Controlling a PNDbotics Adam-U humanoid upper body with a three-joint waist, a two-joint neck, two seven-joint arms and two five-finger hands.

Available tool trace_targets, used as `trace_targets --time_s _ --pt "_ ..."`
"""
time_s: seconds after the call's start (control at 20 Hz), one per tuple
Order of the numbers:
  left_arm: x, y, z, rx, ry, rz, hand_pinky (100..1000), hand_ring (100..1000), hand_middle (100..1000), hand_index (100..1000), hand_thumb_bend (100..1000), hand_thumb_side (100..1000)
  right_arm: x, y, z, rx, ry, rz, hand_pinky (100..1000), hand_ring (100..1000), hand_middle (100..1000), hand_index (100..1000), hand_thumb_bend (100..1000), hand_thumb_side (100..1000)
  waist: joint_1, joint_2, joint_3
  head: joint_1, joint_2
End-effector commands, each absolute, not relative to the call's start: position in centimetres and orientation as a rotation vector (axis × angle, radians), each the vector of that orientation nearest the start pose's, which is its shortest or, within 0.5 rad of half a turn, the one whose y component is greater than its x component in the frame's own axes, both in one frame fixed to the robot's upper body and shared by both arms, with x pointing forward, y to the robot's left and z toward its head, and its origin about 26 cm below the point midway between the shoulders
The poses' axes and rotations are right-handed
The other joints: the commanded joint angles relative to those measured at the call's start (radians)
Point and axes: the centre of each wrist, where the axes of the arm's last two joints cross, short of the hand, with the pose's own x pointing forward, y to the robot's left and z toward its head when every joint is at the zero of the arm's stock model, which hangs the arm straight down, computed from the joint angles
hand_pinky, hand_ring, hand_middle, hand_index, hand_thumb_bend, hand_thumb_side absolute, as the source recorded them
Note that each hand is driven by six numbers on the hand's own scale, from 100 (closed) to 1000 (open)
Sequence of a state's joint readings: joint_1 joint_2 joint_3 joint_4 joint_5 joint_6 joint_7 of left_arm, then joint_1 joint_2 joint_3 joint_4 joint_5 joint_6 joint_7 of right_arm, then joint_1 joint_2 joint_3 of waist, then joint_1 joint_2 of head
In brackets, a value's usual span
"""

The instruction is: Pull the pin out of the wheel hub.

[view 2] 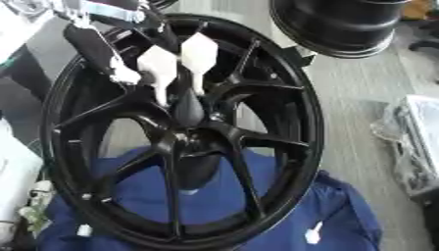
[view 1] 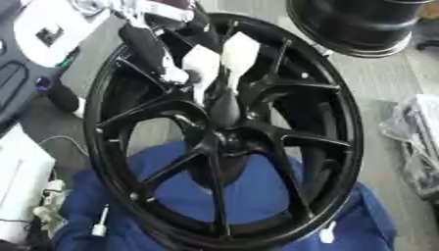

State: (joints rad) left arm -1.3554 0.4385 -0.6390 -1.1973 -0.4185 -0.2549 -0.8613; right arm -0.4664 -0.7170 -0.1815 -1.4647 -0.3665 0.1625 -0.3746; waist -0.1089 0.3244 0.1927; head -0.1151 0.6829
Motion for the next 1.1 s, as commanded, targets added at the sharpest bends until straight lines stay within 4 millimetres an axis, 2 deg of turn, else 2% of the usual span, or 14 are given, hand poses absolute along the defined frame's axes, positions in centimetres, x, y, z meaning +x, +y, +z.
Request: trace_targets --time_s 0.05,0.25,0.45,0.5,0.75,0.85,1.1 --pt "42.7 9.0 35.8 -0.615 1.663 2.889 921 863 762 864 273 491 35.4 -42.7 24.1 -0.626 -1.9 -0.255 814 611 563 808 100 603 0.001 -0.019 -0.003 0.003 -0.012" --pt "43.0 9.1 35.5 -0.612 1.645 2.896 918 854 754 856 260 506 35.4 -42.8 24.1 -0.627 -1.896 -0.262 814 610 562 807 100 606 0.001 -0.017 -0.002 0.004 -0.012" --pt "43.1 9.1 35.4 -0.606 1.646 2.896 917 838 728 827 229 483 35.4 -42.9 23.9 -0.636 -1.883 -0.268 814 610 563 807 100 609 0.001 -0.016 -0.002 0.004 -0.012" --pt "43.1 9.1 35.4 -0.606 1.646 2.897 914 824 707 811 215 443 35.4 -42.9 23.8 -0.638 -1.88 -0.269 814 610 563 807 100 609 0.001 -0.016 -0.002 0.004 -0.012" --pt "42.8 9.0 35.8 -0.592 1.686 2.889 910 795 659 776 138 391 35.4 -43.0 23.7 -0.646 -1.87 -0.264 815 611 563 807 100 612 0.001 -0.016 -0.002 0.003 -0.009" --pt "42.5 8.9 36.1 -0.582 1.709 2.885 906 768 608 725 100 355 35.5 -43.0 23.6 -0.648 -1.865 -0.262 815 611 564 807 100 612 0.001 -0.016 0.0 0.003 -0.009" --pt "42.1 8.7 36.5 -0.564 1.758 2.889 885 683 498 544 100 218 35.4 -43.0 23.5 -0.656 -1.859 -0.259 816 612 565 808 100 612 0.001 -0.017 0.001 0.001 -0.008"
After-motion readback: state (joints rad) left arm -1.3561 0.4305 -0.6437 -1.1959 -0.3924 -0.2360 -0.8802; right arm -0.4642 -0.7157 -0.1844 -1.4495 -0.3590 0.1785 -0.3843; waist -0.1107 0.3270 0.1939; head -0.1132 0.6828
